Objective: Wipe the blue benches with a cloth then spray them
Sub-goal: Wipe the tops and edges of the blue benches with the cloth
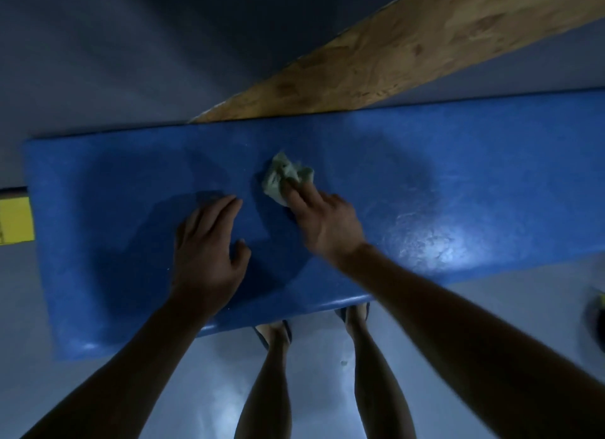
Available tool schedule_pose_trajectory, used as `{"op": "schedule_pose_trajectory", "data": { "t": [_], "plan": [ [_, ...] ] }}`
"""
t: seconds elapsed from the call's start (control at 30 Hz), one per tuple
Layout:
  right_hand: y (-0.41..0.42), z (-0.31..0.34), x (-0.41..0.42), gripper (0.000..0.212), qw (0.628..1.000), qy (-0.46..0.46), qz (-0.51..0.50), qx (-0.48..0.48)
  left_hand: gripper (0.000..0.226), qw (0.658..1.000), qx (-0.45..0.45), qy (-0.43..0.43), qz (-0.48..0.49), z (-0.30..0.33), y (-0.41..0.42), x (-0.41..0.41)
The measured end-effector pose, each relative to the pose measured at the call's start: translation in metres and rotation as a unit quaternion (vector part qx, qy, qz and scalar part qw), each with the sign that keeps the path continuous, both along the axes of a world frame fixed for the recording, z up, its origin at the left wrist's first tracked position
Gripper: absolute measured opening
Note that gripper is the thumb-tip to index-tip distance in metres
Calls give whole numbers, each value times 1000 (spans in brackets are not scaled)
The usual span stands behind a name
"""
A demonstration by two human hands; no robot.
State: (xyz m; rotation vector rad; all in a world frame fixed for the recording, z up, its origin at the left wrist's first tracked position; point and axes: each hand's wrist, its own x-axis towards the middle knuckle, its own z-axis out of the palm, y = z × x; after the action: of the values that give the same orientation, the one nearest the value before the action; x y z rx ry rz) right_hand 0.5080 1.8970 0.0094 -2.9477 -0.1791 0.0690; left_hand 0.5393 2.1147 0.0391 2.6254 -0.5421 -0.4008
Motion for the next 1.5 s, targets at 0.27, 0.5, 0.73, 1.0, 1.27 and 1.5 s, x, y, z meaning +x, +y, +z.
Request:
{"op": "schedule_pose_trajectory", "data": {
  "t": [0.27,0.5,0.73,1.0,1.27,1.5],
  "plan": [
    [-132,16,-30,51,937,68,-331,-85,59,1000,-13,-15,-23,-4,2,-8],
    [33,-6,-33,47,978,26,-204,43,62,999,14,2,-31,-10,5,-24],
    [-95,5,-54,44,996,22,-78,-47,63,999,7,-12,-30,-17,-3,-34],
    [-52,-5,-76,49,946,36,-318,-55,62,1000,14,-11,-24,-10,-8,-46],
    [-8,-1,-97,30,1000,-12,10,-8,64,1000,21,-15,-5,-10,-24,-65],
    [-134,10,-136,55,950,47,-294,-95,64,1000,15,-11,2,-8,-32,-85]
  ]
}}
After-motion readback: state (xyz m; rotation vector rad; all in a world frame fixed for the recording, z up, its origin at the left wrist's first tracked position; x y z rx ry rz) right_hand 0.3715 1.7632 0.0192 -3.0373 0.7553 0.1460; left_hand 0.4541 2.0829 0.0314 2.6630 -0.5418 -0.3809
